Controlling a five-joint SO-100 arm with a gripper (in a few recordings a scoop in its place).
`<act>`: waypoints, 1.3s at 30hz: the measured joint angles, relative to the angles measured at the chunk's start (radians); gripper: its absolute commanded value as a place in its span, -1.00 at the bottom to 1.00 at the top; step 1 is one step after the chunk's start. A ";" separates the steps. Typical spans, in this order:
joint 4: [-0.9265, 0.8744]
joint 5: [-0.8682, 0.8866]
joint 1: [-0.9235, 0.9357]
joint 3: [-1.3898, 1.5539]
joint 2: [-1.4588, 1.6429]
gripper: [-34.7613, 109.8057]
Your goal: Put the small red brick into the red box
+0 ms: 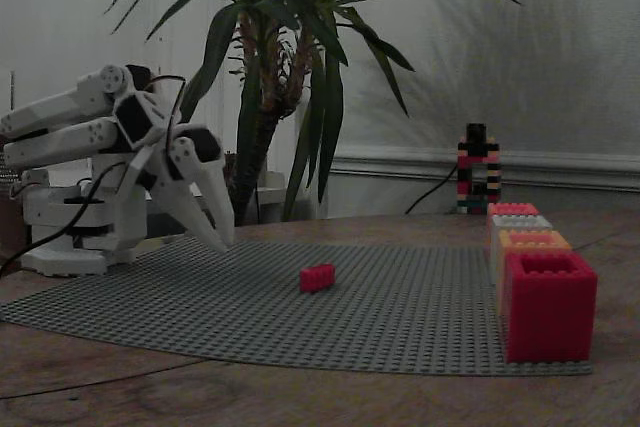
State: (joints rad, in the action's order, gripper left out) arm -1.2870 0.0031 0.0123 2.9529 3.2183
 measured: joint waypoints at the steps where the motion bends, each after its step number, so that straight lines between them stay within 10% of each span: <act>1: -0.006 0.000 -0.002 0.000 0.000 -0.52; 39: -0.061 -0.015 -0.006 -0.021 0.002 -0.52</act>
State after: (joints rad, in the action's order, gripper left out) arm -1.3484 -0.0123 0.0061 2.9314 3.2198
